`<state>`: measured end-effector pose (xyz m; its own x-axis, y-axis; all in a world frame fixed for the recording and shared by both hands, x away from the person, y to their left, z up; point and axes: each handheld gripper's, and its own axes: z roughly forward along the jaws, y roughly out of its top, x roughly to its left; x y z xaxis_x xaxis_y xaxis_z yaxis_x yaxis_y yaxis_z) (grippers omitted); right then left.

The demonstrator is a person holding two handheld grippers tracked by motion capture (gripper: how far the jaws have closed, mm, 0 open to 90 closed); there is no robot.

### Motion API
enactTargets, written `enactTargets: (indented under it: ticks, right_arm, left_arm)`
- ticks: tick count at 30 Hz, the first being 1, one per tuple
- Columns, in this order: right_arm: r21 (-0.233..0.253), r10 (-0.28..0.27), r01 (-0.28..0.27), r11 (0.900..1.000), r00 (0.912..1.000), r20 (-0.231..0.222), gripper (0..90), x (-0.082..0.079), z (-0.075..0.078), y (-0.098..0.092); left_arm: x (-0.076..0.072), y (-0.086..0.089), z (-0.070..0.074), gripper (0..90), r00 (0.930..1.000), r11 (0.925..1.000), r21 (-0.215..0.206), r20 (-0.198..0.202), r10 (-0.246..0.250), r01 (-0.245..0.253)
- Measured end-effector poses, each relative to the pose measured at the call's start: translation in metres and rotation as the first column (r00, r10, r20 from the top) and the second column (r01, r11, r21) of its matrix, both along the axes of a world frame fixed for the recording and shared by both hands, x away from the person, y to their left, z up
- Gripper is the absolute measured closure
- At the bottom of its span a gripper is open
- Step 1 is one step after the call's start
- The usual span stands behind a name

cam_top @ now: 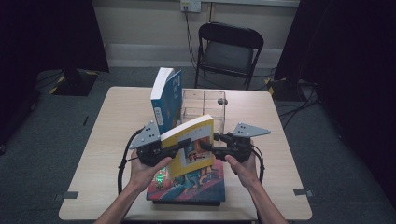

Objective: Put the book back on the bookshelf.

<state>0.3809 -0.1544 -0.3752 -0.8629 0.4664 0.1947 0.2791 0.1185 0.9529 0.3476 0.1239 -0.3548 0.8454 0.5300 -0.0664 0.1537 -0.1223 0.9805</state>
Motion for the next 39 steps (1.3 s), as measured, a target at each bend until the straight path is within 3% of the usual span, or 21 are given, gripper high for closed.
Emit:
enactTargets:
  ticks: [3,5,8,11,12,17,23,25,27,32,33,37,39]
  right_arm:
    - [-0.008,0.011,-0.011,1.0,0.9999,-0.002,51.0,-0.001,-0.001,-0.003]
    - [-0.032,0.007,-0.007,0.999,1.0,0.007,50.9,-0.004,-0.001,-0.004]
    - [-0.028,0.023,-0.023,0.999,0.9997,-0.001,51.8,-0.004,-0.002,-0.008]
    - [-0.03,0.027,-0.028,0.999,0.9996,-0.01,44.8,-0.003,-0.002,-0.009]
    - [-0.041,0.021,-0.022,0.999,0.9997,-0.013,41.4,-0.003,-0.002,-0.009]
    - [-0.067,0.002,-0.005,0.998,0.999,-0.046,34.5,-0.005,-0.009,-0.02]
    - [-0.131,-0.082,0.07,0.989,0.9924,-0.091,26.2,-0.012,-0.028,-0.053]
    - [-0.161,-0.129,0.112,0.981,0.9868,-0.098,23.0,-0.014,-0.035,-0.067]
    - [-0.202,-0.198,0.175,0.964,0.9749,-0.101,18.2,-0.015,-0.043,-0.08]
    - [-0.274,-0.322,0.275,0.922,0.9358,-0.144,14.9,-0.009,-0.064,-0.111]
    - [-0.298,-0.349,0.295,0.908,0.9251,-0.149,14.8,-0.009,-0.069,-0.116]
    - [-0.355,-0.381,0.306,0.883,0.9095,-0.166,15.7,-0.009,-0.082,-0.129]
    - [-0.363,-0.409,0.329,0.872,0.896,-0.172,16.4,-0.008,-0.089,-0.134]
  left_arm:
    - [-0.001,-0.007,-0.001,70.5,1.0,0.9999,0.012,0.002,0.005,-0.005]
    - [-0.001,-0.01,-0.001,70.3,1.0,1.0,0.006,-0.007,0.005,-0.005]
    - [-0.001,-0.01,-0.002,71.0,0.9998,0.9999,-0.004,-0.016,-0.011,0.011]
    - [-0.001,-0.012,-0.001,73.1,0.9994,1.0,-0.002,-0.034,0.0,0.0]
    - [0.0,-0.012,-0.001,73.5,0.9987,0.9999,-0.015,-0.05,0.0,-0.001]
    - [-0.001,-0.011,0.001,74.2,0.999,1.0,0.008,-0.046,-0.001,0.001]
    - [0.002,-0.011,0.003,74.6,0.997,0.9993,0.009,-0.067,0.037,-0.037]
    - [0.004,-0.01,0.004,75.4,0.9946,0.9978,0.012,-0.081,0.065,-0.065]
    - [0.007,-0.009,0.004,75.4,0.9931,0.9973,0.007,-0.092,0.074,-0.073]
    - [0.011,-0.005,0.004,75.6,0.9896,0.9953,-0.002,-0.107,0.096,-0.097]
    - [0.011,-0.005,0.004,75.6,0.989,0.9946,-0.011,-0.107,0.102,-0.104]
    - [0.014,0.0,0.008,75.7,0.982,0.9898,-0.011,-0.127,0.14,-0.142]
    - [0.015,0.004,0.01,75.7,0.9748,0.9835,-0.021,-0.139,0.175,-0.179]
